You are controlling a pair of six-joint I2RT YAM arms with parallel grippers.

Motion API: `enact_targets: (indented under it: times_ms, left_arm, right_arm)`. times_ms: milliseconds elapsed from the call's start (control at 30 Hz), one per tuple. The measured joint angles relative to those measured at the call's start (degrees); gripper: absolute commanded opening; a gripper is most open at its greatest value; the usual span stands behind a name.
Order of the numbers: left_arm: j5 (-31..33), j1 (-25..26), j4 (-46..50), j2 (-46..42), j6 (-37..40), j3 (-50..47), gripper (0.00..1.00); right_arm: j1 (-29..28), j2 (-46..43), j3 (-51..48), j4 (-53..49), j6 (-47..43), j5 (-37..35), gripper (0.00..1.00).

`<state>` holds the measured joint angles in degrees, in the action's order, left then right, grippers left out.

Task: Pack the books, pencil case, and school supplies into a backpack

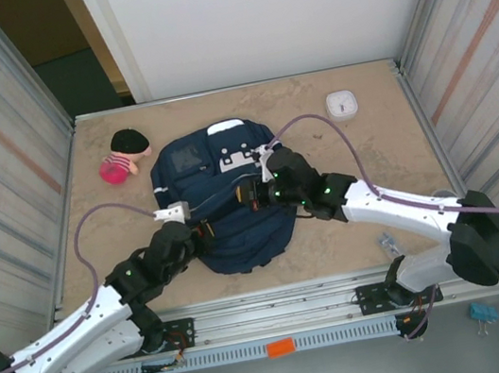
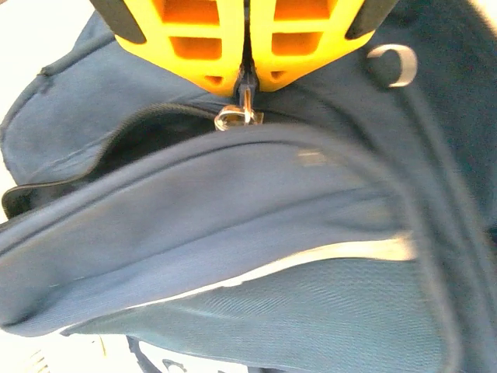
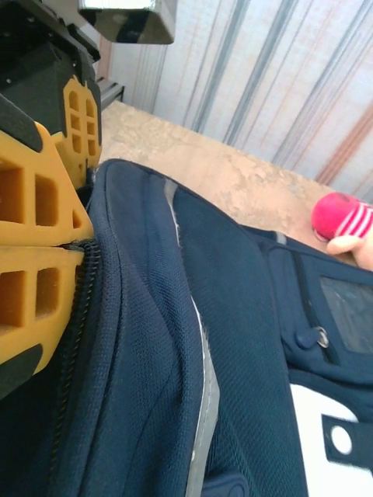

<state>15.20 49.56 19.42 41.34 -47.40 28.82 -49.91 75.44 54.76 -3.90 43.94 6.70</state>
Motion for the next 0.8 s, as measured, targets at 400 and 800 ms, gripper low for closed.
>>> enact_targets:
  times_ms: [400,800]
  left_arm:
    - [-6.91,-1.44,-8.33,-0.42,6.14,-3.45,0.0]
    - [-11.02,-1.44,-10.93,1.31,8.66,-3.45,0.0]
  right_arm:
    - [0.94,-1.16,-4.79,6.49,7.56,0.57,0.57]
    - [-2.75,3.39,-6.95,14.14,17.44,-2.36,0.06]
